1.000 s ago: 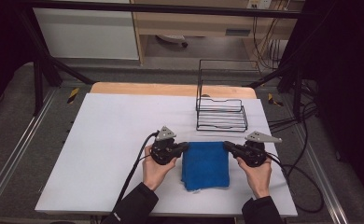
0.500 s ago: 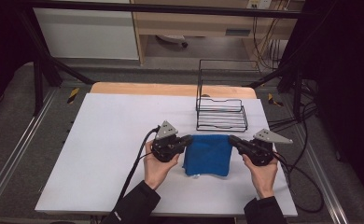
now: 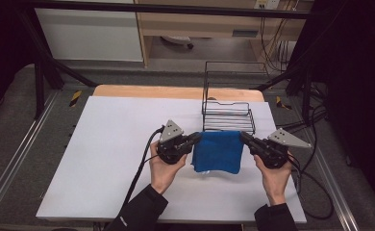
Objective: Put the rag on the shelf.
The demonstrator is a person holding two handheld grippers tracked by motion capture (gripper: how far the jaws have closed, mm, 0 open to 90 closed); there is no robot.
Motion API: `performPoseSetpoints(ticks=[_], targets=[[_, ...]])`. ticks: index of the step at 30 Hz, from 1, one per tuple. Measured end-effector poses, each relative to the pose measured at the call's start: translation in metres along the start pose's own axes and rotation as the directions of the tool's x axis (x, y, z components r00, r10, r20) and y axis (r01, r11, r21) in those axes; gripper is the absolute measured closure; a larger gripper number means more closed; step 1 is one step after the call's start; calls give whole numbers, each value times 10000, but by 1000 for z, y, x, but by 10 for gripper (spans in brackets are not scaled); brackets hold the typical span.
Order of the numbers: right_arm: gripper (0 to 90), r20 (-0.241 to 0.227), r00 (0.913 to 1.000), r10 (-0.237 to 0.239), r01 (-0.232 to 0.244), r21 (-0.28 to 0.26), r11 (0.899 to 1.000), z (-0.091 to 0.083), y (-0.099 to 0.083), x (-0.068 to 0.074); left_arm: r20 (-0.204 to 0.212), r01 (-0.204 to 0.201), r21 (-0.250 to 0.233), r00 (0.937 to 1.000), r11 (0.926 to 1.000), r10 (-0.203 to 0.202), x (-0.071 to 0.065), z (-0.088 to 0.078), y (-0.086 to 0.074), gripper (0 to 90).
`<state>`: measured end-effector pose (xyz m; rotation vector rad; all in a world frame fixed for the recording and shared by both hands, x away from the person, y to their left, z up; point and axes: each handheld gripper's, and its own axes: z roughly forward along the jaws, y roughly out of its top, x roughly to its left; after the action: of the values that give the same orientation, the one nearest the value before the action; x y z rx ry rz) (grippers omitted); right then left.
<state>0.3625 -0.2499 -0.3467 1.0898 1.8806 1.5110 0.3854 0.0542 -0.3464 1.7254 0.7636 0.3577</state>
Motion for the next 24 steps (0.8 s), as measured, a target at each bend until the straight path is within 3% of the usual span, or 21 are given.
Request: performPoseSetpoints(ticks=[10, 24], targets=[[870, 330, 9993, -176, 204, -883, 9959, -6, 18, 6, -127, -130, -772, 9998, 9969, 120, -1, -3, 16, 855], [870, 817, 9960, -359, 507, -1869, 9811, -14, 45, 10, -228, -300, -1679, 9994, 9854, 265, -4, -3, 46, 855]])
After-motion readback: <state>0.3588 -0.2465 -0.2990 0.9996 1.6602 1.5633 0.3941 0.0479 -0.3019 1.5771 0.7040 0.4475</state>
